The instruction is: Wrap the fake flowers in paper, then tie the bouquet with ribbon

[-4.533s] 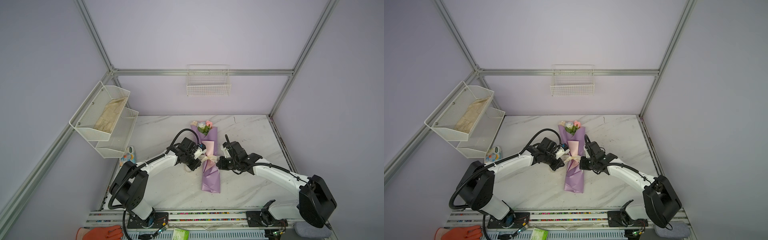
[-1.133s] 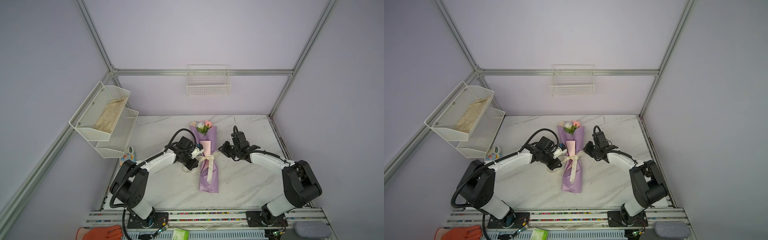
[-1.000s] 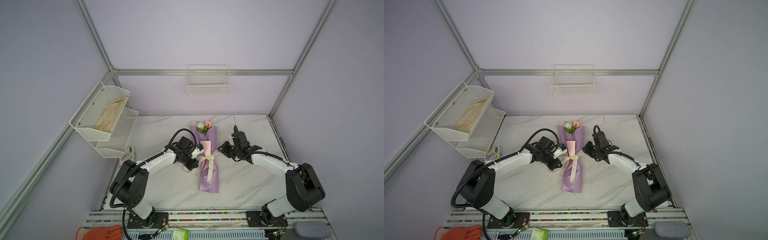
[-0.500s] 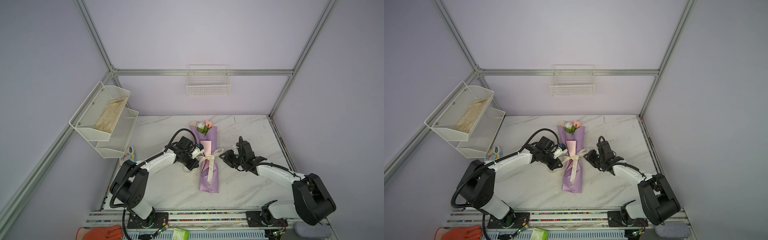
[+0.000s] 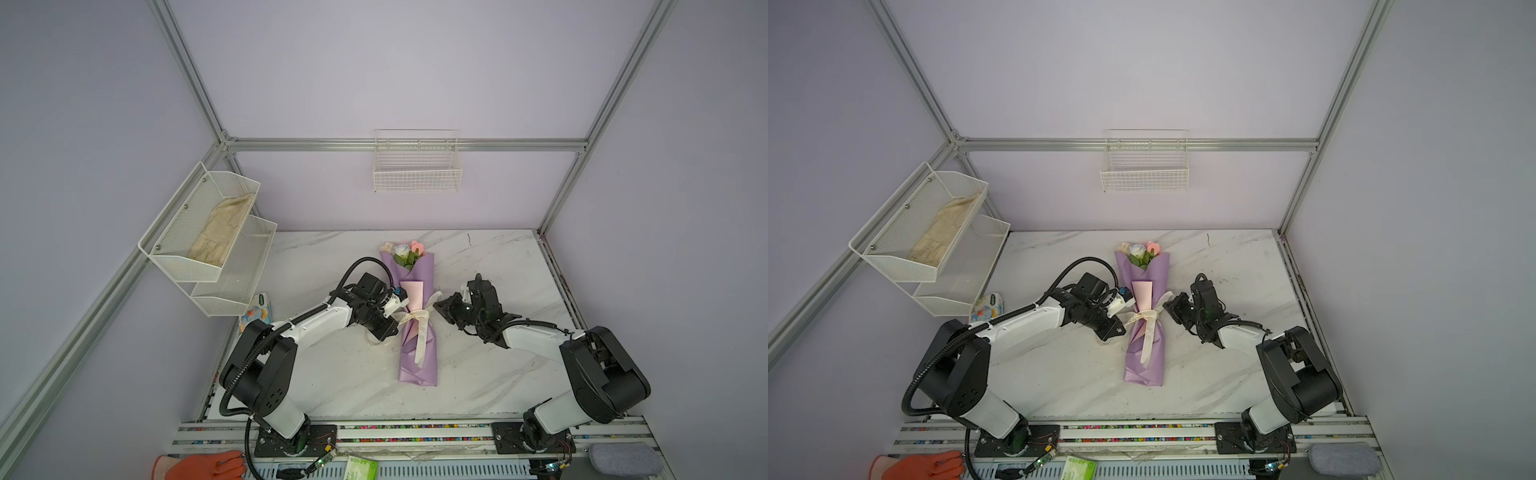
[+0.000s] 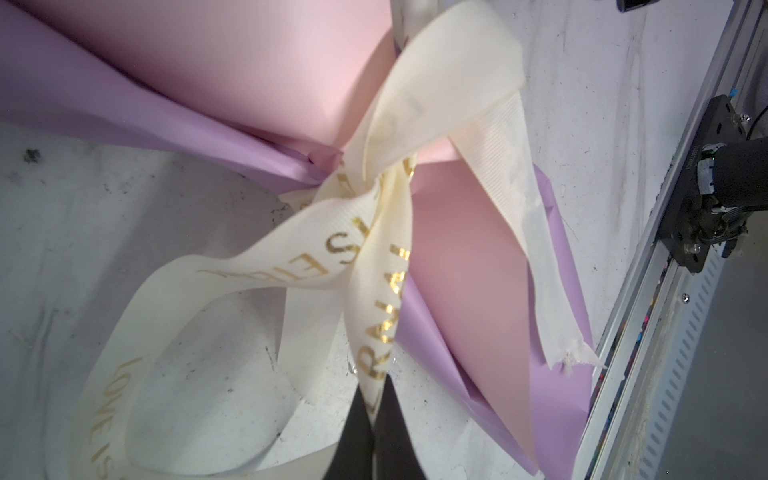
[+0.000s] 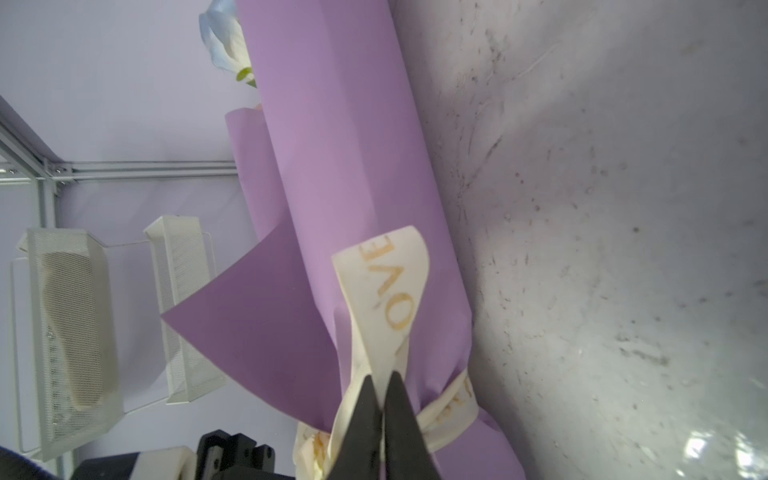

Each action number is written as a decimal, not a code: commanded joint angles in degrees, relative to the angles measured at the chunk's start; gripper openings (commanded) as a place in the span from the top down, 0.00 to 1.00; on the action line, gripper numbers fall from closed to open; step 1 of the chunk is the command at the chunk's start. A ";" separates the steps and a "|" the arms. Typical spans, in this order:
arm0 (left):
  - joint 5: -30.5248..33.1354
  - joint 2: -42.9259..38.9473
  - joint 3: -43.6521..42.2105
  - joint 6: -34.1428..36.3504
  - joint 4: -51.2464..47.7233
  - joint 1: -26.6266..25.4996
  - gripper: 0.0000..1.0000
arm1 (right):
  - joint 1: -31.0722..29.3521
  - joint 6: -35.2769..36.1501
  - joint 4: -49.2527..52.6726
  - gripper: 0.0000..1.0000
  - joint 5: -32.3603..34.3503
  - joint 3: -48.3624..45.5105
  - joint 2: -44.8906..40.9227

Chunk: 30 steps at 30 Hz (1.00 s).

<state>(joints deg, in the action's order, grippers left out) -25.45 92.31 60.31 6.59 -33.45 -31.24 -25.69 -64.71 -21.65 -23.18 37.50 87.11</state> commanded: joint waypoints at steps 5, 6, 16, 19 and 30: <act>2.21 -2.42 2.23 -0.65 0.69 0.39 1.00 | 0.20 4.19 7.62 1.00 7.54 1.96 -2.19; 3.21 -2.71 1.88 -0.65 0.21 0.44 1.00 | 0.23 5.64 10.18 1.00 9.37 2.76 -2.51; 7.94 -5.09 0.16 -0.16 -3.75 1.70 1.00 | 2.34 16.09 25.59 1.00 19.53 8.57 -0.90; 9.73 -4.71 0.13 -0.06 -5.36 1.89 1.00 | 2.92 17.64 27.53 1.00 21.71 9.60 -0.37; 17.52 0.25 0.31 -0.39 -8.35 2.74 1.00 | 7.14 21.77 29.95 1.00 24.34 8.71 0.27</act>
<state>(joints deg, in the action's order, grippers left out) -12.60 91.46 60.31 6.61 -38.11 -29.87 -20.32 -44.93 5.26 -3.66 46.48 86.72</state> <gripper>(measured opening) 0.047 0.048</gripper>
